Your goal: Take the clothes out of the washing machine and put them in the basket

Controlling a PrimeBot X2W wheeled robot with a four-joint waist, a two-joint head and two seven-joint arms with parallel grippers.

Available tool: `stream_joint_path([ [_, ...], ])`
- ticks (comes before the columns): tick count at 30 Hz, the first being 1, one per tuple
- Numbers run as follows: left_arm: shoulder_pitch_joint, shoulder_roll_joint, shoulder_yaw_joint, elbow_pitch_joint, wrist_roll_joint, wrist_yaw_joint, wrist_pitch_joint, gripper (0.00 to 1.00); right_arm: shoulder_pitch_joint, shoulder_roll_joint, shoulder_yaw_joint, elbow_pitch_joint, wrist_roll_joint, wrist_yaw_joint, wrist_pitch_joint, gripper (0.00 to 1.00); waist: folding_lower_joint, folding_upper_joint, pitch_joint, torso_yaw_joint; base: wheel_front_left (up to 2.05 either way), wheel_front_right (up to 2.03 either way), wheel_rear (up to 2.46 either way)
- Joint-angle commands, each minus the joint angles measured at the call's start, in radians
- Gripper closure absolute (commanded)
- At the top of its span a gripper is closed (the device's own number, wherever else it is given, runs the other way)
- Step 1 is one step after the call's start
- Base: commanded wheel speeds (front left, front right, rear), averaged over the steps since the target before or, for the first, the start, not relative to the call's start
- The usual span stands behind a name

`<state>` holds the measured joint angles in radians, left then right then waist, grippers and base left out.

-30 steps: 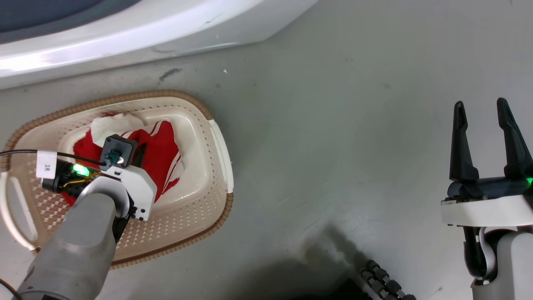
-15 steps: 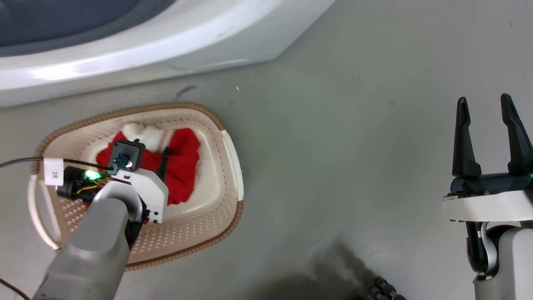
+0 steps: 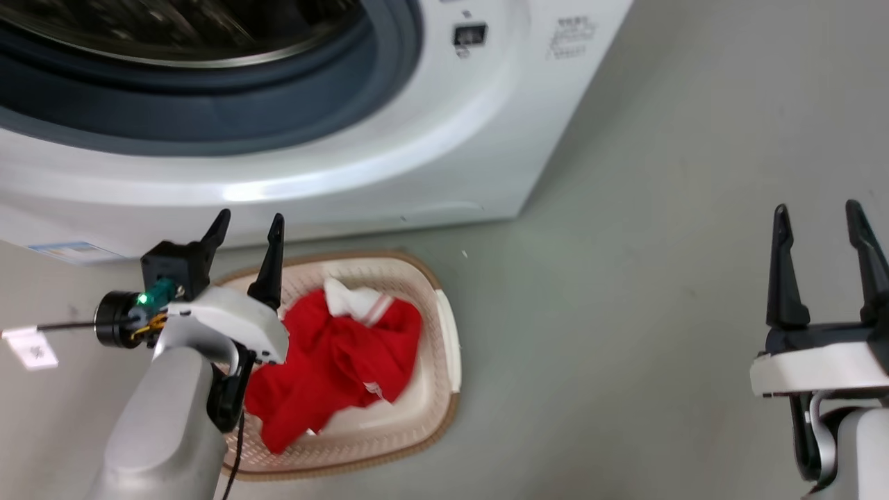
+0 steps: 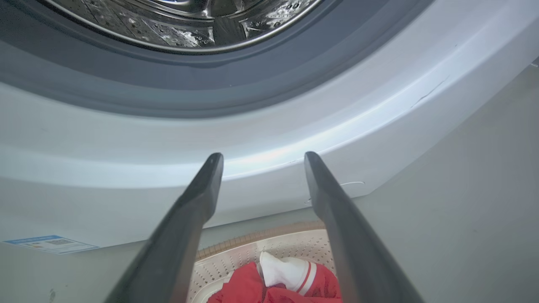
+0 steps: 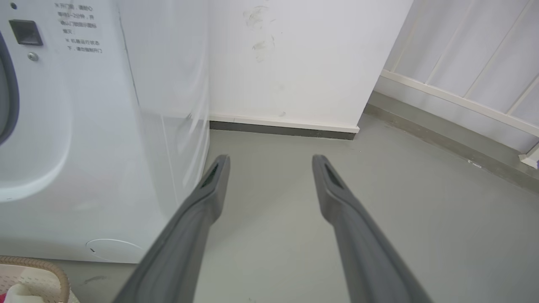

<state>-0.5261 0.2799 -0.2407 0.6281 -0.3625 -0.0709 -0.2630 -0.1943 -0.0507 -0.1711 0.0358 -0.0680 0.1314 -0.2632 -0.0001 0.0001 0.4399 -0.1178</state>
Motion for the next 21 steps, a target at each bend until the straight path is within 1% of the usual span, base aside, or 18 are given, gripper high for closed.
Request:
stream_joint_path([
  [1,0.033,-0.004,0.016,-0.025,0.014,-0.006,-0.002,0.0,0.018,0.001,0.0,0.006,-0.007,-0.001,-0.002,0.0,0.0001,-0.0001,-0.107,0.071,0.0,0.0,0.0],
  [5,0.109,-0.017,0.084,-0.152,0.063,0.0,-0.003,0.0,0.041,0.0,-0.006,0.016,-0.012,-0.001,-0.002,0.0,0.0001,-0.0001,-0.184,0.1,0.0,0.0,0.0],
  [9,0.204,-0.037,0.161,-0.299,0.121,0.023,-0.003,0.0,0.061,0.001,-0.008,0.022,-0.007,-0.001,-0.002,0.0,0.0001,-0.0001,-0.245,0.118,0.0,0.0,0.0],
  [15,0.359,-0.088,0.244,-0.491,0.21,0.061,-0.003,0.0,0.11,0.001,0.01,0.027,-0.003,-0.001,-0.002,0.0,0.0001,-0.0001,-0.317,0.126,0.0,0.0,0.0],
  [17,0.405,-0.106,0.258,-0.542,0.237,0.065,-0.003,0.0,0.132,0.001,0.013,0.027,-0.001,-0.001,-0.002,0.0,0.0001,-0.0001,-0.34,0.128,0.0,0.0,0.0],
  [19,0.456,-0.138,0.252,-0.602,0.266,0.076,-0.003,0.0,0.15,0.001,0.015,0.027,0.003,-0.001,-0.002,0.0,0.0001,-0.0001,-0.359,0.13,0.0,0.0,0.0],
  [21,0.504,-0.152,0.252,-0.643,0.283,0.08,-0.002,0.0,0.165,0.001,0.014,0.027,0.007,-0.001,-0.002,0.0,0.0001,-0.0001,-0.375,0.129,0.0,0.0,0.0],
])
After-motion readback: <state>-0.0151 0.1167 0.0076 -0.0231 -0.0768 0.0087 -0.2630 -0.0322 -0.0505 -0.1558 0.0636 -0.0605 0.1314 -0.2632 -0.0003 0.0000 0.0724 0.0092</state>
